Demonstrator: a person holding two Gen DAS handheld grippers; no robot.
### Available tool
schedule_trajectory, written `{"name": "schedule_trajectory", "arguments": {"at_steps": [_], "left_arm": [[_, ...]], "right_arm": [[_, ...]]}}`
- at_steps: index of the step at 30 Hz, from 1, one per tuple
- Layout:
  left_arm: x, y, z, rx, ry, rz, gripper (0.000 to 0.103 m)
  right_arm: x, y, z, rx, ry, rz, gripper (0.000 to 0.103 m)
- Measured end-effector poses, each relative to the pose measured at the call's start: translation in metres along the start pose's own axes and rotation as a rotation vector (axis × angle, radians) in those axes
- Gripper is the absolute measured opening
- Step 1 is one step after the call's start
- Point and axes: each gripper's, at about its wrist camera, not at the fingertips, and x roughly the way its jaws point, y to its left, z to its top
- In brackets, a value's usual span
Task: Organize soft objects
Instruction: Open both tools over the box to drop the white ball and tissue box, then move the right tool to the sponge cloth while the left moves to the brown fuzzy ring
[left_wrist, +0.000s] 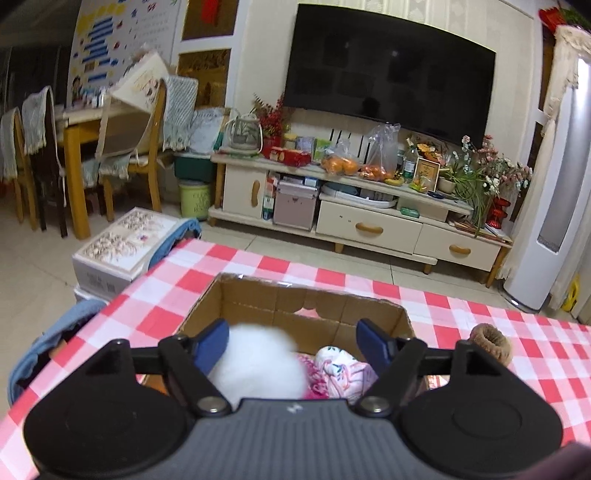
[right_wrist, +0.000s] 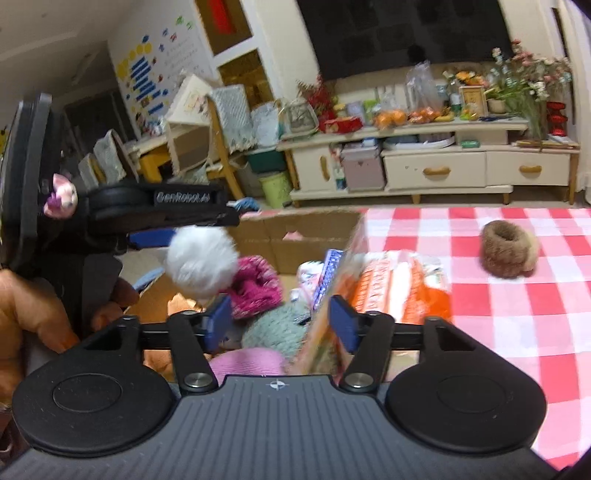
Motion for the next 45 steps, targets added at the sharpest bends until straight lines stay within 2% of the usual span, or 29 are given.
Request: {"name": "schedule_trajectory", "arguments": {"at_steps": [1,4,10,21,24,29,34,37,39,43,45], "left_arm": [[-0.002,-0.002,0.000,0.006,-0.005,-0.001,0.079],[-0.004,-0.008,0.000,0.016,-0.009,-0.011,0.080],[-0.011,-0.021,-0.002,0.036,-0.026,-0.025,0.088],[-0.022,-0.047,-0.010,0.057,-0.049,-0.079,0.091],[-0.024,-0.056,-0.015,0.069,-0.052,-0.098,0.091],[-0.024,-0.073,-0.021,0.104,-0.038,-0.135,0.092],[-0.025,-0.088,-0.028,0.140,-0.025,-0.157,0.092],[-0.026,-0.094,-0.031,0.140,-0.022,-0.163,0.098],[-0.026,-0.097,-0.032,0.145,-0.024,-0.160,0.098],[-0.026,-0.104,-0.034,0.155,-0.022,-0.160,0.098],[-0.025,-0.109,-0.035,0.163,-0.021,-0.162,0.098]], "right_arm": [[-0.004,-0.005,0.000,0.011,-0.009,-0.002,0.092],[-0.019,-0.015,-0.005,0.021,-0.020,-0.026,0.097],[-0.043,-0.032,-0.023,-0.002,-0.009,-0.089,0.101],[-0.055,-0.062,-0.058,-0.062,0.064,-0.161,0.103],[-0.053,-0.064,-0.066,-0.092,0.096,-0.169,0.103],[-0.050,-0.072,-0.072,-0.062,0.137,-0.144,0.103],[-0.046,-0.059,-0.079,-0.166,0.128,-0.147,0.103],[-0.040,-0.051,-0.079,-0.226,0.126,-0.105,0.103],[-0.033,-0.046,-0.079,-0.266,0.133,-0.095,0.103],[-0.010,-0.048,-0.080,-0.298,0.200,-0.098,0.103],[-0.005,-0.055,-0.081,-0.288,0.205,-0.116,0.103]]}}
